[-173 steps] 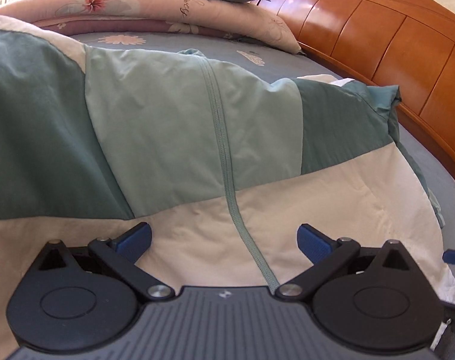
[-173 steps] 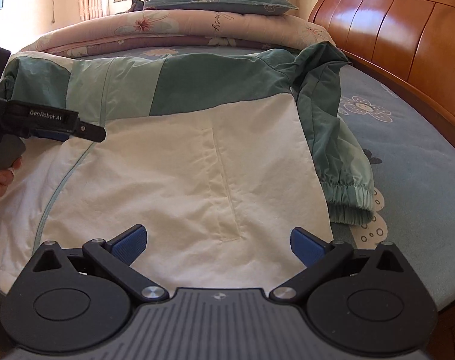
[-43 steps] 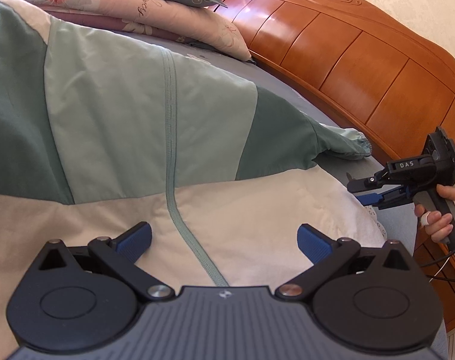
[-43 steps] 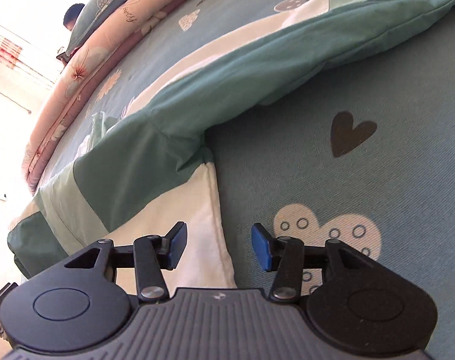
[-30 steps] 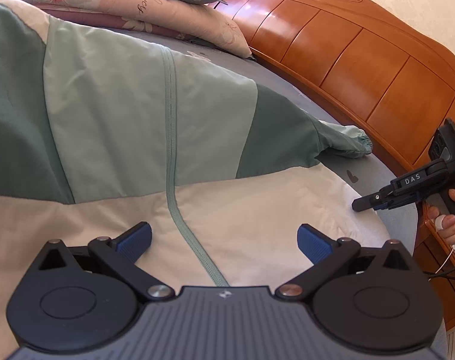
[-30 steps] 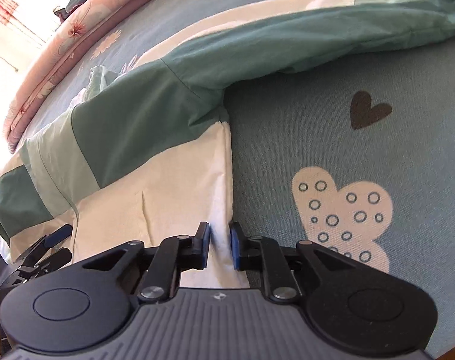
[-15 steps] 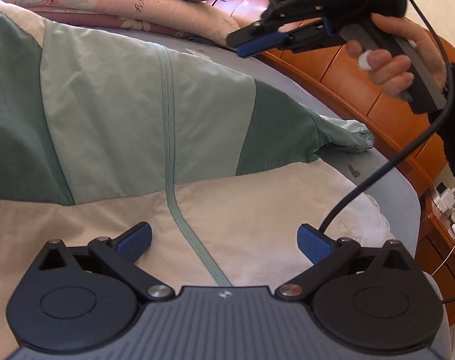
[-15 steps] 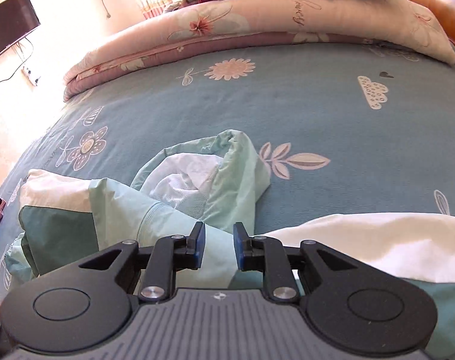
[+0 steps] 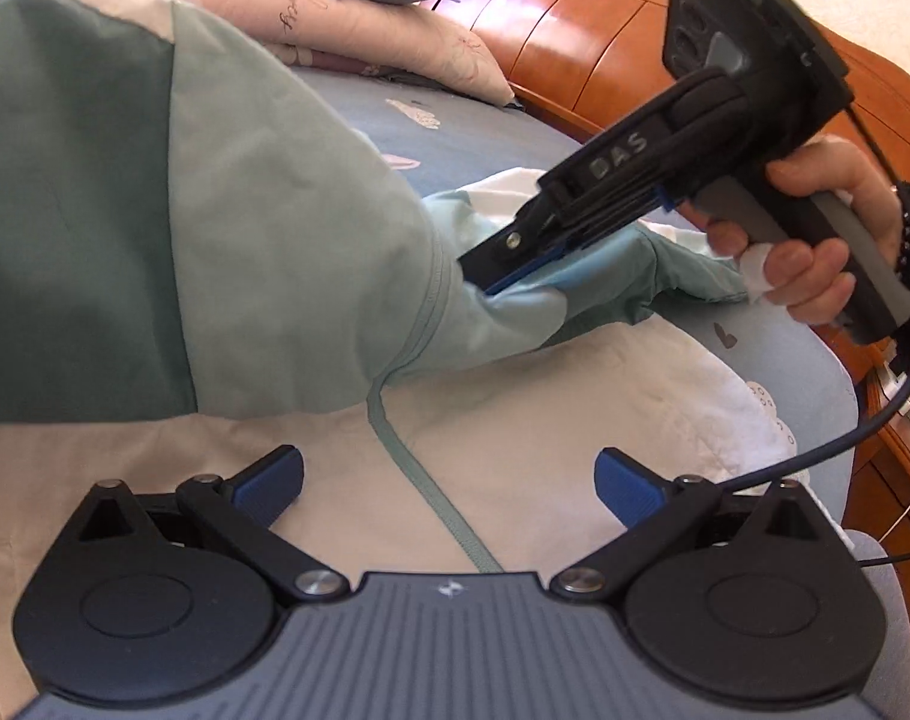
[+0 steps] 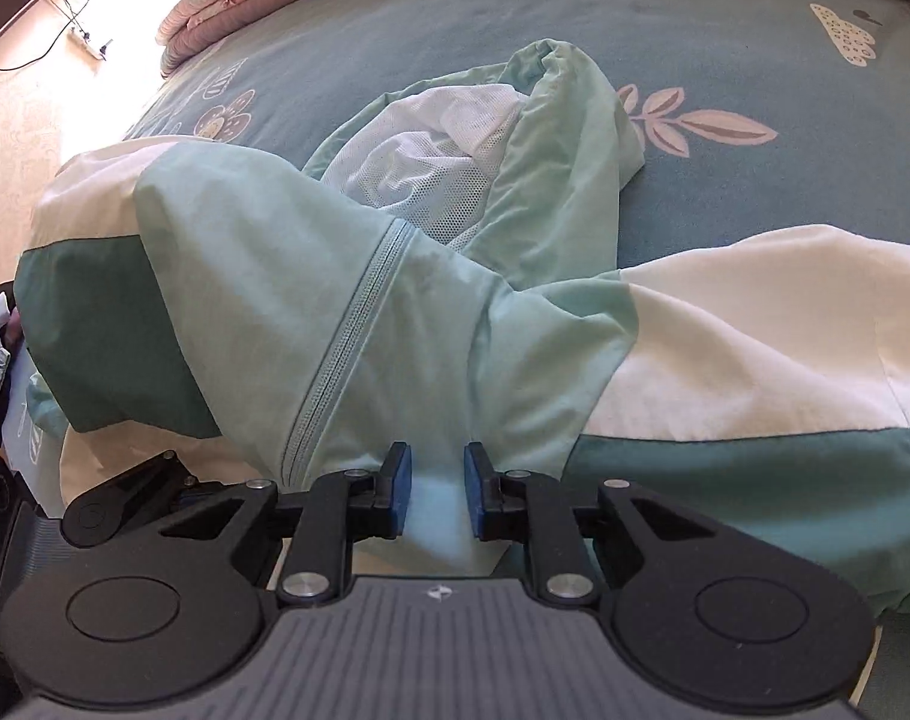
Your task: Fold clothes
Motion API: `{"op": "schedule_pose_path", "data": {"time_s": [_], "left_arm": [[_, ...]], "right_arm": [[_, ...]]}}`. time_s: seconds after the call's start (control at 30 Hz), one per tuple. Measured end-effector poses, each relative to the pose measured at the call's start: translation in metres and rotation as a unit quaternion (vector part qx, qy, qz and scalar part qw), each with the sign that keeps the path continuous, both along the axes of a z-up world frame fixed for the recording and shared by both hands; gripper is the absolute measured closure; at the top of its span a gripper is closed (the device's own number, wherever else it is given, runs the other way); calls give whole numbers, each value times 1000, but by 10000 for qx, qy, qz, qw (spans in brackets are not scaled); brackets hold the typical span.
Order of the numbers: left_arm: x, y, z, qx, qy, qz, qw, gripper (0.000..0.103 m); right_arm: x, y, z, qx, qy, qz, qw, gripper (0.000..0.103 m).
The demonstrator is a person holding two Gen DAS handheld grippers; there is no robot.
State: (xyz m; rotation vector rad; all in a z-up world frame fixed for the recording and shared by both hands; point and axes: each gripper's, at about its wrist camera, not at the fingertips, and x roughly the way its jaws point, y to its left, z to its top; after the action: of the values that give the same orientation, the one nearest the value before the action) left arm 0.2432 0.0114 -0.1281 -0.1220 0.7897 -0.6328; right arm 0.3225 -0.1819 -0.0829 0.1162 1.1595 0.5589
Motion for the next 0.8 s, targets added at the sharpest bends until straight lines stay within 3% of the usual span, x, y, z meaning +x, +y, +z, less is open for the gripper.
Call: {"op": "schedule_pose_path", "data": {"time_s": [0.07, 0.13, 0.17, 0.2, 0.3, 0.4, 0.5, 0.57, 0.63, 0.7, 0.77, 0.8], "left_arm": [[1, 1, -1, -13, -41, -9, 10000, 1], [-1, 2, -2, -9, -88, -33, 10000, 1], [-2, 1, -3, 17, -125, -52, 9999, 1], [-4, 0, -3, 52, -155, -67, 9998, 1], [-7, -3, -4, 163, -233, -107, 9995, 1], [-9, -3, -5, 196, -281, -146, 9993, 1], [-9, -5, -7, 185, -303, -168, 9992, 1], [-10, -6, -7, 180, -308, -166, 9992, 1], [-12, -6, -7, 205, -336, -173, 9991, 1], [-15, -6, -7, 248, -372, -181, 9988, 1], [-16, -9, -7, 288, -395, -185, 9986, 1], [-17, -9, -9, 289, -392, -181, 9987, 1]], "right_arm": [[7, -6, 20, 169, -294, -15, 9994, 78], [19, -11, 39, 246, -660, -72, 9975, 61], [30, -12, 46, 197, -839, -91, 9962, 40], [42, -13, 51, 134, -998, -118, 9948, 34], [86, -17, 36, -128, -1092, -323, 9934, 34], [124, -29, -7, 109, -464, -479, 9977, 34], [130, -31, -45, 488, -97, -272, 9984, 34], [121, -27, -52, 770, -142, -59, 9969, 33], [113, -16, -52, 756, -273, 134, 9967, 36], [107, -4, -46, 408, -464, 116, 9980, 65], [100, 8, -39, 33, -692, 197, 9974, 83], [97, 15, -33, -159, -858, 292, 9958, 85]]}}
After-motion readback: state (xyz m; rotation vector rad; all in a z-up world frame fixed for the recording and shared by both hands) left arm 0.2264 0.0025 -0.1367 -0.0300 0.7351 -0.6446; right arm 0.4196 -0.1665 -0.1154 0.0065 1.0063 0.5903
